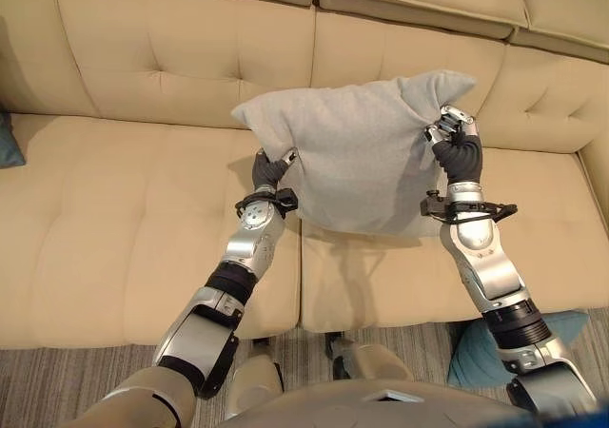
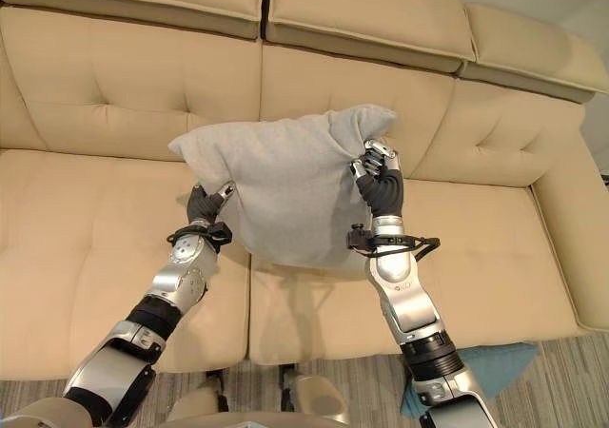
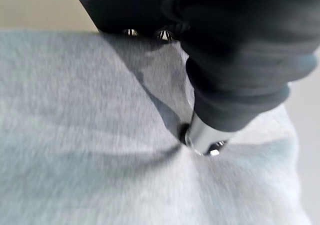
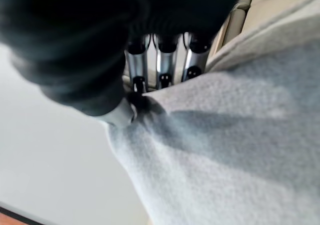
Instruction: Pick up all the scattered cushions and arrange them neatly on the sofa.
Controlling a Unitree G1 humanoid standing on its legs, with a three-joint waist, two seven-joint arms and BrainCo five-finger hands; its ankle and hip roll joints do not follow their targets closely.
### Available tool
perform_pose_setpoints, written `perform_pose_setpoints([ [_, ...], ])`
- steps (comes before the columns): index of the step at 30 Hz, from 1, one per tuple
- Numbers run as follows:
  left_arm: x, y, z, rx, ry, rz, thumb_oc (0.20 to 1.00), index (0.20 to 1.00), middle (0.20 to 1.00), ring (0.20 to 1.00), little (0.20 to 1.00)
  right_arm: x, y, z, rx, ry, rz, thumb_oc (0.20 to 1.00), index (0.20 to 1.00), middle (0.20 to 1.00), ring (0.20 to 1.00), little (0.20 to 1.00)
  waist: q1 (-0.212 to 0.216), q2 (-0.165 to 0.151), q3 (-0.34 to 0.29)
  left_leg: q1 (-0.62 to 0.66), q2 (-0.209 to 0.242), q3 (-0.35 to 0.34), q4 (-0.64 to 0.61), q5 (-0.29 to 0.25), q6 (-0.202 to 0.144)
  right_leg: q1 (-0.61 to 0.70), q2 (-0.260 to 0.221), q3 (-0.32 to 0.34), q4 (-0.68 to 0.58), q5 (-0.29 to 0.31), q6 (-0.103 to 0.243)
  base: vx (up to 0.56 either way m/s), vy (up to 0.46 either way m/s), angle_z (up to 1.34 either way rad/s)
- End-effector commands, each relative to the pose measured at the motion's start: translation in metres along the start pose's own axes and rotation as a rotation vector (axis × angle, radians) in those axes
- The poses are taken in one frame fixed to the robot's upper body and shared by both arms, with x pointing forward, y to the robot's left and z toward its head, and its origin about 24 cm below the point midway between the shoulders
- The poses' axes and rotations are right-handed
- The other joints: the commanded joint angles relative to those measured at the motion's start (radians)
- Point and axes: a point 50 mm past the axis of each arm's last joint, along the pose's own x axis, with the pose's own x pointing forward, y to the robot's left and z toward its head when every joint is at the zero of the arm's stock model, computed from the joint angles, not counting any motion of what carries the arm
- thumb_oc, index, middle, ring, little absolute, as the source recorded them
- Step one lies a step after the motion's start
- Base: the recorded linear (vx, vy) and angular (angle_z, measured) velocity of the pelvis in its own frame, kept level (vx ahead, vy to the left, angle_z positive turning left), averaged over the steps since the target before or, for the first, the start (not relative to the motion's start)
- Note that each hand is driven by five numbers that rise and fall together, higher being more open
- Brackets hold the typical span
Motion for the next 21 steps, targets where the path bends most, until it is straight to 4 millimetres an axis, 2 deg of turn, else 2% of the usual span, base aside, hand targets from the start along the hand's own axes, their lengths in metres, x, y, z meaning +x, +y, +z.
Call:
perform_pose_setpoints([
  [1, -0.008, -0.059, 0.037, -0.071, -0.211, -0.289, 0.200, 0.200, 0.200, 0.200, 0.200, 0.014, 0.002, 0.038, 0.046, -0.237, 0.003, 0.200, 0.200, 0.200, 0.200, 0.200, 0.040, 0.044, -0.050, 0.078, 0.023, 0.025, 0.006, -0.150, -0.035, 0.005, -0.034, -0.027, 0.007, -0.024, 0.070, 0.03, -0.005, 0.04],
  [4, -0.018, -0.050, 0.041, -0.071, -0.246, -0.305, 0.200, 0.200, 0.200, 0.200, 0.200, 0.009, -0.010, 0.029, -0.008, -0.199, -0.024, 0.200, 0.200, 0.200, 0.200, 0.200, 0.050, 0.060, -0.045, 0.082, 0.020, 0.020, 0.006, -0.151, -0.033, 0.014, -0.038, -0.034, 0.006, -0.028, 0.069, 0.03, -0.026, 0.09],
  [5, -0.031, -0.027, 0.046, -0.037, -0.296, -0.300, 0.200, 0.200, 0.200, 0.200, 0.200, 0.000, -0.024, 0.020, -0.074, -0.161, -0.039, 0.200, 0.200, 0.200, 0.200, 0.200, 0.065, 0.077, -0.037, 0.086, 0.016, 0.016, 0.006, -0.152, -0.031, 0.023, -0.042, -0.040, 0.007, -0.032, 0.068, 0.03, -0.037, 0.10],
  [6, -0.031, -0.027, 0.045, -0.036, -0.294, -0.299, 0.200, 0.200, 0.200, 0.200, 0.200, 0.000, -0.024, 0.020, -0.074, -0.159, -0.038, 0.200, 0.200, 0.200, 0.200, 0.200, 0.065, 0.077, -0.039, 0.087, 0.016, 0.016, 0.006, -0.152, -0.031, 0.023, -0.042, -0.041, 0.007, -0.032, 0.068, 0.04, -0.049, 0.10],
  [8, -0.044, -0.005, 0.046, 0.062, -0.330, -0.277, 0.200, 0.200, 0.200, 0.200, 0.200, -0.009, -0.035, 0.008, -0.109, -0.107, -0.054, 0.200, 0.200, 0.200, 0.200, 0.200, 0.079, 0.092, -0.037, 0.092, 0.012, 0.013, 0.006, -0.153, -0.029, 0.033, -0.045, -0.046, 0.006, -0.040, 0.066, 0.04, -0.052, 0.16],
  [11, -0.051, 0.010, 0.048, 0.098, -0.354, -0.218, 0.200, 0.200, 0.200, 0.200, 0.200, -0.013, -0.037, 0.000, -0.127, -0.075, -0.069, 0.200, 0.200, 0.200, 0.200, 0.200, 0.092, 0.117, -0.033, 0.094, 0.011, 0.005, 0.006, -0.151, -0.029, 0.042, -0.049, -0.054, 0.006, -0.049, 0.062, 0.02, -0.064, 0.07],
  [17, -0.043, -0.003, 0.058, 0.133, -0.404, -0.231, 0.200, 0.200, 0.200, 0.200, 0.200, -0.001, -0.028, -0.001, -0.137, -0.083, -0.063, 0.200, 0.200, 0.200, 0.200, 0.200, 0.100, 0.155, -0.025, 0.079, 0.009, -0.006, 0.006, -0.141, -0.035, 0.037, -0.053, -0.070, 0.006, -0.058, 0.058, -0.02, -0.034, 0.14],
  [19, -0.029, -0.030, 0.074, 0.160, -0.468, -0.272, 0.200, 0.200, 0.200, 0.200, 0.200, 0.020, -0.013, 0.006, -0.131, -0.125, -0.045, 0.200, 0.200, 0.200, 0.200, 0.200, 0.100, 0.170, -0.018, 0.053, 0.010, -0.011, 0.006, -0.130, -0.042, 0.014, -0.054, -0.072, 0.006, -0.054, 0.057, -0.05, -0.042, 0.09],
  [21, -0.025, -0.038, 0.080, 0.176, -0.488, -0.283, 0.200, 0.200, 0.200, 0.200, 0.200, 0.028, -0.010, 0.010, -0.129, -0.144, -0.042, 0.200, 0.200, 0.200, 0.200, 0.200, 0.099, 0.172, -0.014, 0.041, 0.011, -0.013, 0.006, -0.126, -0.044, 0.003, -0.052, -0.073, 0.006, -0.052, 0.057, -0.04, -0.019, 0.12],
])
